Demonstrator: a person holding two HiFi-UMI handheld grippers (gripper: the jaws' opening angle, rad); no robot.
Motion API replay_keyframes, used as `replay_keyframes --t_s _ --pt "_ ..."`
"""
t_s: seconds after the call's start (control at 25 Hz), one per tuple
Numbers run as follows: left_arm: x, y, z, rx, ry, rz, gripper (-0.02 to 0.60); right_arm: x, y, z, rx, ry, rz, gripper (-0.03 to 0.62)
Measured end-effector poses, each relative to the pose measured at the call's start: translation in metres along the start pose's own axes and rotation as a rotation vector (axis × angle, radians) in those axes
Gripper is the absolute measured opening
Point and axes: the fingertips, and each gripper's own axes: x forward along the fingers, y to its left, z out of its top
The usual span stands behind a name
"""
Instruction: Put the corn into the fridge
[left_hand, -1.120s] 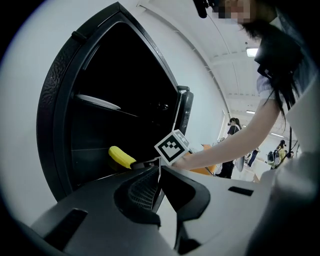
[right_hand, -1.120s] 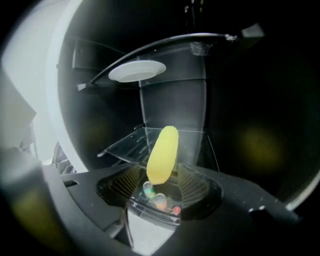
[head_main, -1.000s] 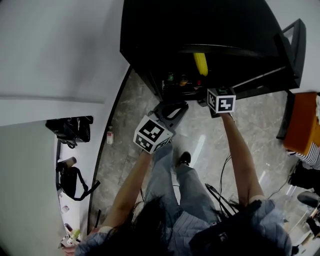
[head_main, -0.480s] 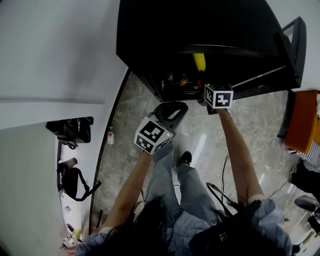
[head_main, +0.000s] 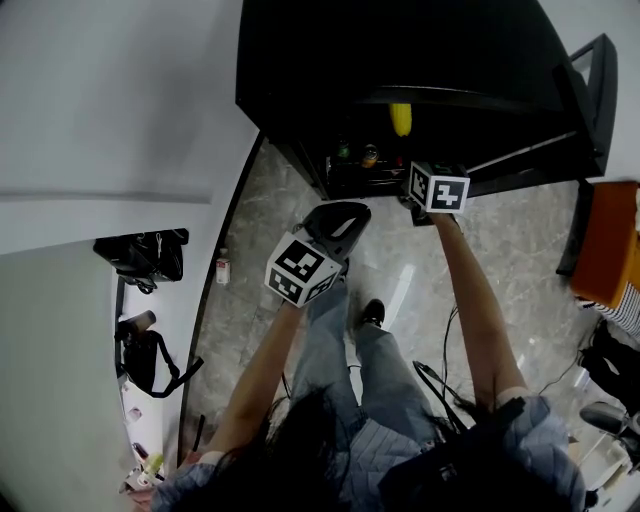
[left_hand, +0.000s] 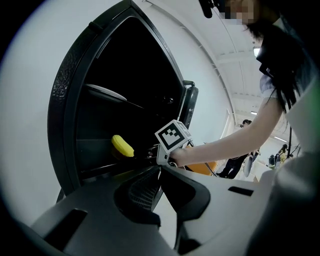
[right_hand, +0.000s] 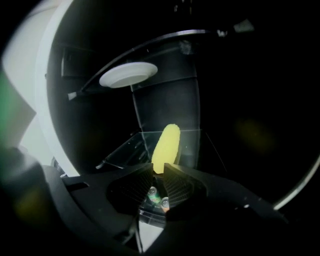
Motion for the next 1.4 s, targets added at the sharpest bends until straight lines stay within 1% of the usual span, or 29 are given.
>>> replay_keyframes --t_s 0.24,0.36,0.52,0.76,0.88,1.08,1.24,1.4 --pt "-0.012 0.001 0.019 -0.027 -0.063 0.029 0.008 -0.035 0.019 0.018 0.01 -0.042 0.047 0.074" --pt "-0.02 -0.005 0.031 -0.026 -0.09 0.031 0.008 -0.062 0.029 0.027 0.017 -0.046 0.06 0.072" --pt "-0.032 -0.019 0.046 -0.018 -0.11 0.036 0.008 -0.105 0.048 0.042 0.046 -0.091 0.109 0.072" --pt "-0.059 -0.052 0.071 0.002 -0.145 0.043 0.008 -0.17 0.074 0.057 0.095 -0.144 0.155 0.071" --pt "-0.074 -0.075 0.079 0.007 -0.153 0.041 0.008 -0.204 0.09 0.06 0.121 -0.161 0.178 0.069" --pt "-0.097 -0.114 0.087 0.005 -0.174 0.028 0.008 -0.257 0.112 0.063 0.098 -0.186 0.208 0.069" --pt "-0.118 -0.139 0.084 -0.008 -0.18 0.037 0.008 -0.298 0.126 0.056 0.065 -0.193 0.217 0.069" --pt "-0.134 -0.159 0.085 -0.015 -0.196 0.063 0.008 -0.333 0.135 0.048 0.081 -0.21 0.242 0.069"
